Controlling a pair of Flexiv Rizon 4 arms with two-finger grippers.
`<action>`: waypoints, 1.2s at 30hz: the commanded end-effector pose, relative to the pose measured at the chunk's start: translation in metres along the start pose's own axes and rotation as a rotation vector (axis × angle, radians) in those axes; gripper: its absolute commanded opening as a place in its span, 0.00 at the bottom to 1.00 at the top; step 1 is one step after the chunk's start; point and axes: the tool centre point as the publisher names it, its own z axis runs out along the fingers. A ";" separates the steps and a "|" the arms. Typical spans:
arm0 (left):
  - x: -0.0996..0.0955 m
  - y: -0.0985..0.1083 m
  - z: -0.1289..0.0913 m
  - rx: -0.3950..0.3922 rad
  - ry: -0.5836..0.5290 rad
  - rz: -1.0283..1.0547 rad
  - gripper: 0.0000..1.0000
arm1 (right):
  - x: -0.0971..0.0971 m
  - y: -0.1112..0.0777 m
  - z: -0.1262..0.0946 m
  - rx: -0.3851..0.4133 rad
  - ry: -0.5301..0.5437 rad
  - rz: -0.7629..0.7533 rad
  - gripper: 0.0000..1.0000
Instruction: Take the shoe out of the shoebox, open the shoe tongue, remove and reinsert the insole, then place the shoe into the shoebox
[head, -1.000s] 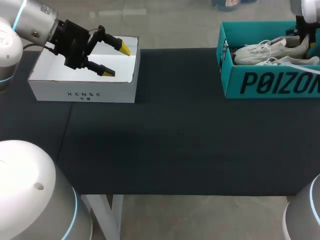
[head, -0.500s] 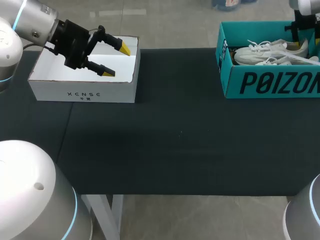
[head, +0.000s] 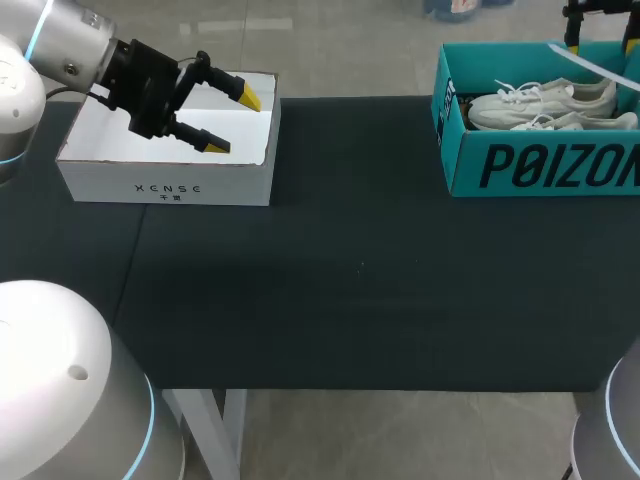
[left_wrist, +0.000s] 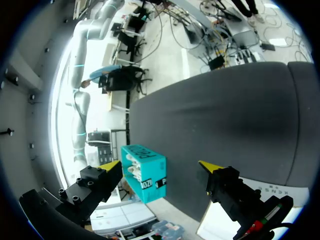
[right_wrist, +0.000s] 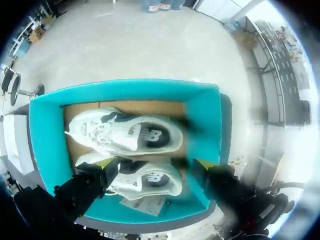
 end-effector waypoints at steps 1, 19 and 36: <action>0.000 0.000 0.000 0.000 0.003 0.001 1.00 | 0.004 -0.052 -0.022 -0.165 0.018 -0.206 1.00; 0.000 0.000 0.000 0.000 0.003 0.001 1.00 | 0.004 -0.058 -0.023 -0.169 0.005 -0.205 1.00; -0.021 0.014 0.028 -0.230 0.020 -0.143 1.00 | 0.004 -0.058 -0.023 -0.169 0.005 -0.205 1.00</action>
